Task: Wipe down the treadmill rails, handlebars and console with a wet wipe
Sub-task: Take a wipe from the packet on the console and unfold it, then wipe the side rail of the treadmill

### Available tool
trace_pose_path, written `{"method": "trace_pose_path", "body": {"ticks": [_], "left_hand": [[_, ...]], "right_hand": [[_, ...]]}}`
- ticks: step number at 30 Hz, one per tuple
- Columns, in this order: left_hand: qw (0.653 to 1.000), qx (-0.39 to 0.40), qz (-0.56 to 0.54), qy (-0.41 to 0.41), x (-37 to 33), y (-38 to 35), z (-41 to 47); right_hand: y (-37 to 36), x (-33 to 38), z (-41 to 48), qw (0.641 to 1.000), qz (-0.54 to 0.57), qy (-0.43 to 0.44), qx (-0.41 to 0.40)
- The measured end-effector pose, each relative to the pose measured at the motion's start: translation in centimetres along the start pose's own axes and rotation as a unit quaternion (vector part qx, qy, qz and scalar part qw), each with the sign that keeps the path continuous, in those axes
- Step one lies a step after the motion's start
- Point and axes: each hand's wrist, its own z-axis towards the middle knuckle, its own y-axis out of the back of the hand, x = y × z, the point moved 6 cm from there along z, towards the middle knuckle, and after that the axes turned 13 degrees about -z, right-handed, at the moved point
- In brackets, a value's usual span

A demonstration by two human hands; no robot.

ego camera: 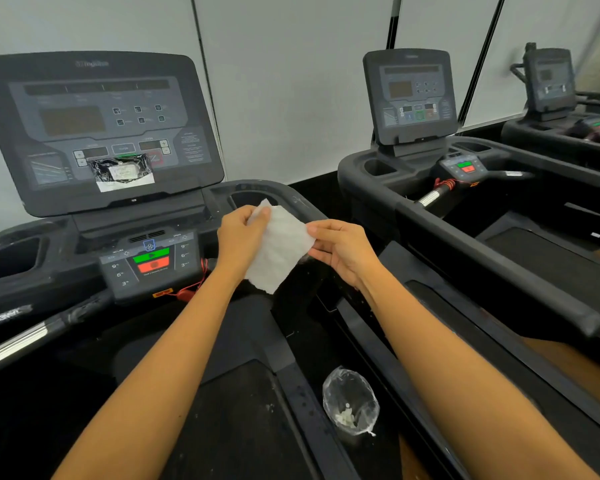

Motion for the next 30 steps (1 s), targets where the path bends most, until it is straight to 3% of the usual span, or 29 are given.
{"method": "trace_pose_path", "body": {"ticks": [5, 7, 11, 16, 19, 21, 23, 26, 30], "left_hand": [[0.997, -0.016, 0.072, -0.029, -0.2, -0.9, -0.8], [0.997, 0.019, 0.077, -0.011, -0.3, -2.1, -1.6], [0.986, 0.117, -0.005, 0.119, 0.6, -5.1, -2.9], [0.986, 0.112, -0.008, 0.125, 1.1, -6.3, -2.8], [0.980, 0.140, -0.037, 0.136, 1.3, -7.0, -2.7], [0.970, 0.167, -0.074, 0.161, 1.3, -7.6, -2.9], [0.956, 0.194, -0.115, 0.191, 1.4, -8.3, -3.1], [0.937, 0.253, -0.134, 0.200, 1.6, -9.6, -3.7], [0.928, 0.299, -0.119, 0.185, 1.9, -12.0, -5.1]], "right_hand": [[0.3, -0.2, 0.0, 0.999, 0.022, -0.030, -0.016], [0.7, -0.5, -0.2, 0.999, 0.017, -0.034, -0.027], [1.1, -0.9, -0.7, 0.999, -0.018, -0.016, -0.035], [1.6, -1.2, -1.3, 0.996, -0.081, 0.010, -0.040], [2.6, -1.7, -1.9, 0.999, 0.010, -0.009, -0.030], [4.1, -2.2, -2.1, 0.996, 0.022, -0.026, -0.083], [5.8, -2.4, -2.1, 0.989, -0.069, -0.023, -0.132], [6.7, -2.8, -2.3, 0.980, -0.175, -0.019, -0.094], [7.5, -4.1, -3.8, 0.994, -0.082, -0.056, -0.048]]}}
